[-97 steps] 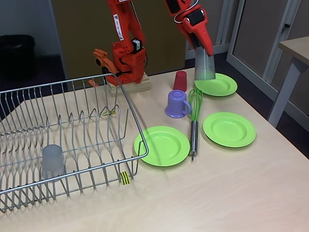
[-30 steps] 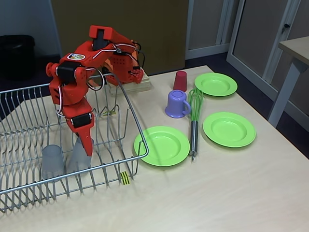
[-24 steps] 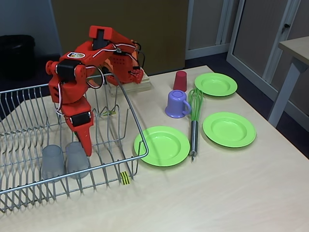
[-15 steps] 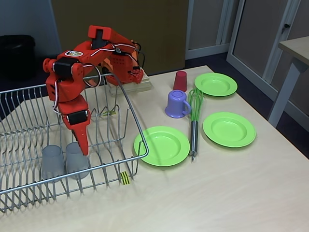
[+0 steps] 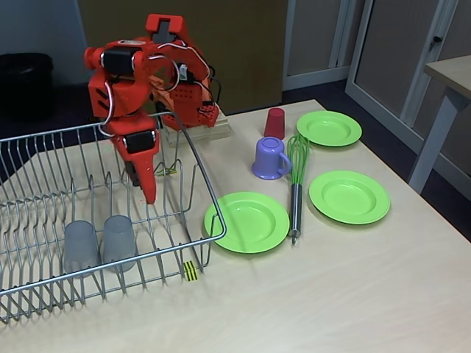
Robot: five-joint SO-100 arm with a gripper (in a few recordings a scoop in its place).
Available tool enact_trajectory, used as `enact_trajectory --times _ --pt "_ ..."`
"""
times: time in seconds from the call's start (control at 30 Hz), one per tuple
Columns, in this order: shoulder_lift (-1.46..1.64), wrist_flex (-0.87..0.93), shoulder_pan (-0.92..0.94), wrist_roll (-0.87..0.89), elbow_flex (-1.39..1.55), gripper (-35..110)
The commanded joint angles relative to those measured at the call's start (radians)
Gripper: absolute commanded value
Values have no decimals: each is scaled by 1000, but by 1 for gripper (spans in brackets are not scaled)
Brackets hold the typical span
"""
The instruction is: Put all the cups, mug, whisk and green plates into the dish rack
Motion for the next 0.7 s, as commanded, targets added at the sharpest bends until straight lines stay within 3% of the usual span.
enact_trajectory --times 0.0,0.27,0.67 --pt "209 8 -81 98 160 22" --pt "545 34 -324 500 492 21" --pt "946 54 -887 1437 842 19"
